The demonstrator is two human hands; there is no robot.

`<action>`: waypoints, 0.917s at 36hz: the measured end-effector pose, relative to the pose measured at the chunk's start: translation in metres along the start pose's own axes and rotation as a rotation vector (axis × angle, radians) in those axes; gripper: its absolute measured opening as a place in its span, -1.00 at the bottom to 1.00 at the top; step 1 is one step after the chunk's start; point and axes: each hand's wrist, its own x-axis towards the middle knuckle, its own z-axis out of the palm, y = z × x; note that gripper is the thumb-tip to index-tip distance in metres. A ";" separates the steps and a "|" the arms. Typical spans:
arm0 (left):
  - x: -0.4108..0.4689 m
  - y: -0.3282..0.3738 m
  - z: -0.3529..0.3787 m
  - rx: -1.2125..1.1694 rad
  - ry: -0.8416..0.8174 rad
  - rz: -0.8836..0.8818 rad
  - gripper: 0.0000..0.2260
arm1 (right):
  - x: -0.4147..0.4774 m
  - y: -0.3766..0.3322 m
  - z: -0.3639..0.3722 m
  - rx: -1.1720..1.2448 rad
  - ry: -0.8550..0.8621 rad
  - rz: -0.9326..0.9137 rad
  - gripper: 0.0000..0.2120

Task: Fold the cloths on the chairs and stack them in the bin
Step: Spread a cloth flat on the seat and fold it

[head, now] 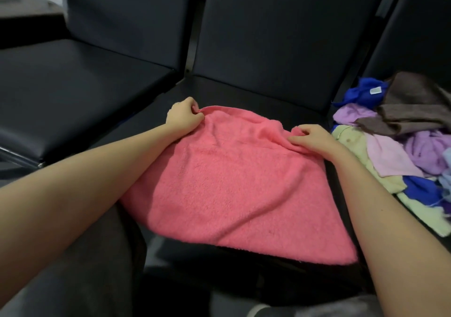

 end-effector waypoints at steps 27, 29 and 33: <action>0.009 -0.013 -0.035 0.248 -0.042 0.018 -0.83 | 0.033 0.012 0.026 -0.094 0.156 -0.016 -0.76; 0.012 -0.015 -0.030 0.334 -0.047 0.051 -0.82 | 0.031 0.008 0.023 -0.024 0.121 -0.003 -0.92; 0.018 -0.013 -0.025 0.400 -0.021 0.025 -0.75 | 0.025 0.009 0.015 0.106 0.149 -0.029 -0.95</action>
